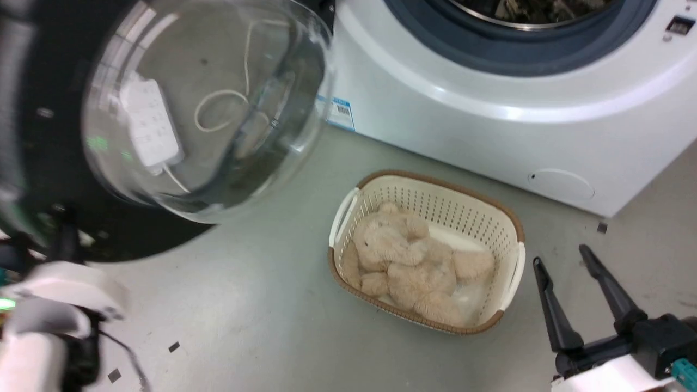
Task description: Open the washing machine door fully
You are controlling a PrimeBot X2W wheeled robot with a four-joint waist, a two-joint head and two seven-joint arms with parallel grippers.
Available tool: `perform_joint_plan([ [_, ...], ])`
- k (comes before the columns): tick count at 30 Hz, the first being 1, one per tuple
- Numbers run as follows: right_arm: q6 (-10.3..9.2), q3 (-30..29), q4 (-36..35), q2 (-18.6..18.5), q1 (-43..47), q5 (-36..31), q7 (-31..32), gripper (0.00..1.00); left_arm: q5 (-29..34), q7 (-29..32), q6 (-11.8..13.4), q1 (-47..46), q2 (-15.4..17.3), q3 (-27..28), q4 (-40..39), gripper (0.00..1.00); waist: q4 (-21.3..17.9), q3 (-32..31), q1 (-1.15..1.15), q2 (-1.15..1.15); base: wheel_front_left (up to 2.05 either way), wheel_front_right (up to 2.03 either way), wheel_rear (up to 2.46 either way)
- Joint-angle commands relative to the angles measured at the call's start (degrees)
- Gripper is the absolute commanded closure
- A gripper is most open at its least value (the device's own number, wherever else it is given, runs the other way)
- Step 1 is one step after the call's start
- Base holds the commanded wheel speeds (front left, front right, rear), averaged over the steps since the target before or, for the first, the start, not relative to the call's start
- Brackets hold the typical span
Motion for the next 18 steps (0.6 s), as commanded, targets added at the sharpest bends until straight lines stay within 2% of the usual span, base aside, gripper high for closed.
perform_joint_plan([
  [1,-0.04,0.0,-0.5,-0.7,-1.3,-0.1,0.1,0.00,-0.8,0.0,-0.5,-1.8,1.7,1.6,1.4,1.00,-0.8,1.3,-0.01,0.00,0.00,0.00,0.00],
  [4,-0.04,-0.1,-0.6,-1.0,-1.9,0.1,0.2,0.00,-1.2,-0.2,-1.7,-3.9,4.2,3.0,3.9,1.00,-1.4,2.2,-0.01,0.00,0.00,0.00,0.00],
  [7,-0.04,-0.3,-0.3,-1.2,-2.0,0.2,0.1,0.00,-1.8,-0.6,-2.5,-6.0,5.1,3.6,6.3,1.00,-1.7,2.5,-0.01,0.00,0.00,0.00,0.00],
  [18,-0.04,-0.9,1.2,-1.2,-2.6,0.5,-0.8,0.00,-2.4,-5.7,-5.1,-9.2,5.8,4.0,14.1,1.00,-3.3,1.3,-0.01,0.00,0.00,0.00,0.00],
])
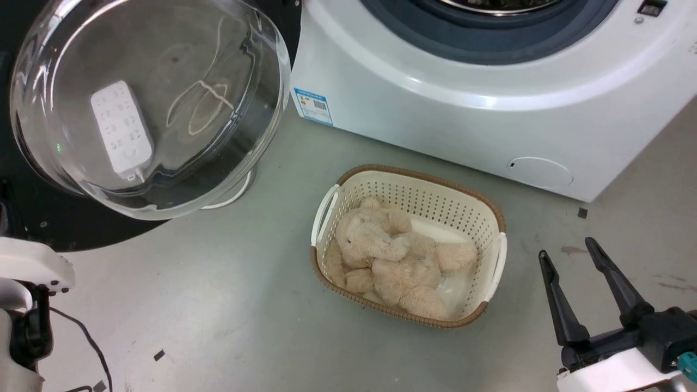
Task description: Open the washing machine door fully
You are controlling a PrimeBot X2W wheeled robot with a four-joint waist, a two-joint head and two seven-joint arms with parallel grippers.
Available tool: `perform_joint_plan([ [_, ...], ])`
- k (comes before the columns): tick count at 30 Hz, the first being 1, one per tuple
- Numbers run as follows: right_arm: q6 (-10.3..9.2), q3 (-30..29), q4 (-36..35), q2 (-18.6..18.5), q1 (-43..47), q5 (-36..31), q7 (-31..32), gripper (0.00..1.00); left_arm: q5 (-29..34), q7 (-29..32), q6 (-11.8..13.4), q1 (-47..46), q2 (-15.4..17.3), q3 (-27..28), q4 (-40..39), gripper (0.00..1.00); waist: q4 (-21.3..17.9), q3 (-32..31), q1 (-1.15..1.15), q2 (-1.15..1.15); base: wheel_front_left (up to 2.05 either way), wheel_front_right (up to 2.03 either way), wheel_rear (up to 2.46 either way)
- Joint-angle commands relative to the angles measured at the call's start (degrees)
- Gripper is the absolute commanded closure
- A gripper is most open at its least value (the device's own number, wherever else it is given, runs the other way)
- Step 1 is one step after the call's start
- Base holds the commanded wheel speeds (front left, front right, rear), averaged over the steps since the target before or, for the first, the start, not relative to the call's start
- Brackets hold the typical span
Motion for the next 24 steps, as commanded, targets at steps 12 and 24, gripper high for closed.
perform_joint_plan([
  [12,-0.04,-4.0,2.9,0.5,0.2,0.0,-3.5,0.00,2.9,-6.9,-2.0,6.4,-2.6,-3.2,-10.4,1.00,-3.8,-8.3,0.00,0.00,0.00,0.00,0.00],
  [24,-0.04,-7.8,1.9,3.1,2.7,-1.1,-4.6,0.00,5.0,-6.5,-0.3,17.1,-9.6,-10.8,-25.7,1.00,-12.0,-15.5,0.00,0.00,0.00,0.00,0.00],
])
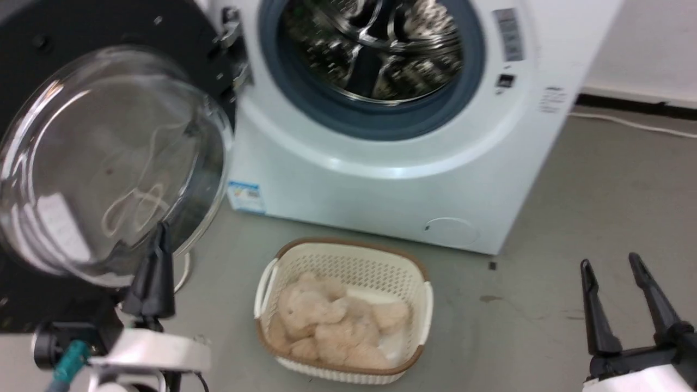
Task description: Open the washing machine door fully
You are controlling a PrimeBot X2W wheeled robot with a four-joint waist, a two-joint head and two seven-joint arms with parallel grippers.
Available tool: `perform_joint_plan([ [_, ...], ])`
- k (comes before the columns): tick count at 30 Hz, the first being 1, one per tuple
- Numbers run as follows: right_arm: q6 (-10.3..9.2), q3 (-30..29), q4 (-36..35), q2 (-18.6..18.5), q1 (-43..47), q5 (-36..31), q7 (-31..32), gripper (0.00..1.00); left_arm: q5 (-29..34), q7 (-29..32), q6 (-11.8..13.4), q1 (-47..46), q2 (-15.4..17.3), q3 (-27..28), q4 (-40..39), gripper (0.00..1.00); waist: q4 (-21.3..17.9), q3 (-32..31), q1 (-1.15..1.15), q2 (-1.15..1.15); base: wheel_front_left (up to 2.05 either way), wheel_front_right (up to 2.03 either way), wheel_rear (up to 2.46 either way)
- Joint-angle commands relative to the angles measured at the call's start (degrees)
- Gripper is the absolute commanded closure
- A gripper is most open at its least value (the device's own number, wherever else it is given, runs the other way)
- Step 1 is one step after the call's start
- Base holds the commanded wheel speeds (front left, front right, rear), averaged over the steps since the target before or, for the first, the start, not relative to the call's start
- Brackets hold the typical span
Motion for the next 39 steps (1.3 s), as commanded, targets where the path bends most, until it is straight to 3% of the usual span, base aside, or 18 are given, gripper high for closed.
perform_joint_plan([
  [1,-0.05,0.2,-0.4,0.6,0.9,-0.4,-0.3,0.00,0.0,0.0,0.6,1.6,-0.4,-0.1,-0.3,1.00,-2.9,-2.4,0.01,0.00,0.00,0.00,0.00],
  [11,-0.05,1.3,-0.6,1.6,4.0,-0.1,0.1,0.00,1.5,-0.9,1.0,6.7,-2.4,-2.4,0.9,0.97,-6.9,-4.0,0.01,0.00,0.00,0.00,0.00],
  [12,-0.05,1.3,-0.5,1.6,4.3,-0.1,0.0,0.00,1.9,-1.0,0.9,6.9,-2.5,-2.9,1.3,0.70,-7.0,-4.0,0.01,0.00,0.00,0.00,0.00],
  [13,-0.05,1.4,-0.4,1.7,4.5,0.0,0.0,0.00,2.4,-1.0,1.1,7.1,-2.7,-3.2,1.6,0.17,-7.0,-4.1,0.01,0.00,0.00,0.00,0.00],
  [14,-0.05,1.5,-0.2,1.7,4.7,0.0,0.0,0.00,2.7,-1.0,1.3,7.3,-2.9,-3.5,2.1,0.00,-7.1,-4.1,0.01,0.00,0.00,0.00,0.00],
  [39,-0.05,2.3,1.7,1.9,5.0,0.9,-0.5,0.00,3.4,0.6,2.0,8.1,-4.1,-6.7,6.3,0.00,-6.8,-4.2,0.01,0.00,0.00,0.00,0.00],
])
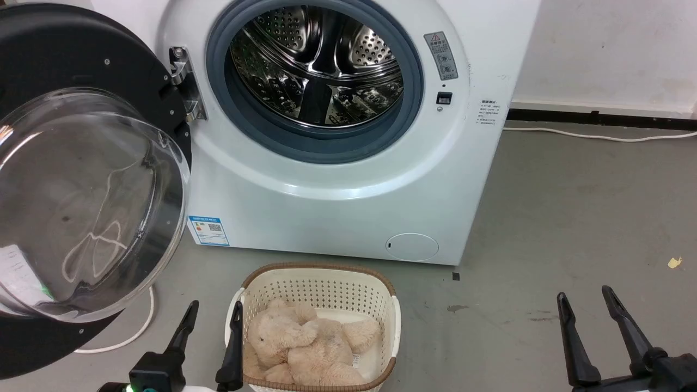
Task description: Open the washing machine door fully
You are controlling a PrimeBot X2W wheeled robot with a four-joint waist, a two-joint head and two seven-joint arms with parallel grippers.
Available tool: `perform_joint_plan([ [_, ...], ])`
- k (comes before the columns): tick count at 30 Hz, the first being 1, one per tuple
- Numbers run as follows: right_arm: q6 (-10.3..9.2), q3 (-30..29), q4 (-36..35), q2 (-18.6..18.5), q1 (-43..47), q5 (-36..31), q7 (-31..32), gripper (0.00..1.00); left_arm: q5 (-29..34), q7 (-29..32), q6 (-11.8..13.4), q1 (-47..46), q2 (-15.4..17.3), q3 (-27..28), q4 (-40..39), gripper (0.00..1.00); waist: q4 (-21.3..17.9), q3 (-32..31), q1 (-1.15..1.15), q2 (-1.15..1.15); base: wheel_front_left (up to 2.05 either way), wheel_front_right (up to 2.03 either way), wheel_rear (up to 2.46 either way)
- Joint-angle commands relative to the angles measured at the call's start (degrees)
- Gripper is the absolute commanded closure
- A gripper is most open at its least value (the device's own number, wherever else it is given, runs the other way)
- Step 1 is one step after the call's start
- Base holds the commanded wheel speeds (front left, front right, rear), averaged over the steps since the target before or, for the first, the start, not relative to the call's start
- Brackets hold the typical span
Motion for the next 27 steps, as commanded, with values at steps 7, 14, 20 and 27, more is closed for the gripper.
perform_joint_plan([
  [7,0.00,0.0,0.2,0.0,0.0,0.0,0.0,1.00,-0.1,0.0,-0.1,0.0,0.0,-0.2,-0.1,1.00,0.1,0.1,0.00,0.00,0.00,0.00,0.00],
  [14,0.00,0.1,0.3,0.0,-0.3,-0.1,0.5,1.00,0.5,0.4,-0.4,-0.1,-0.5,0.3,-0.1,1.00,0.0,0.2,0.00,0.00,0.00,0.00,0.00],
  [20,0.00,0.3,0.5,0.0,-0.7,-0.3,1.2,1.00,1.5,1.1,-1.0,-0.3,-1.1,1.1,-0.2,1.00,-0.1,0.2,0.00,0.00,0.00,0.00,0.00],
  [27,-0.01,0.6,0.7,0.0,-1.2,-0.5,2.0,1.00,2.7,1.8,-1.6,-0.6,-1.9,2.1,-0.2,1.00,-0.1,0.3,0.00,0.00,0.00,0.00,0.00],
])
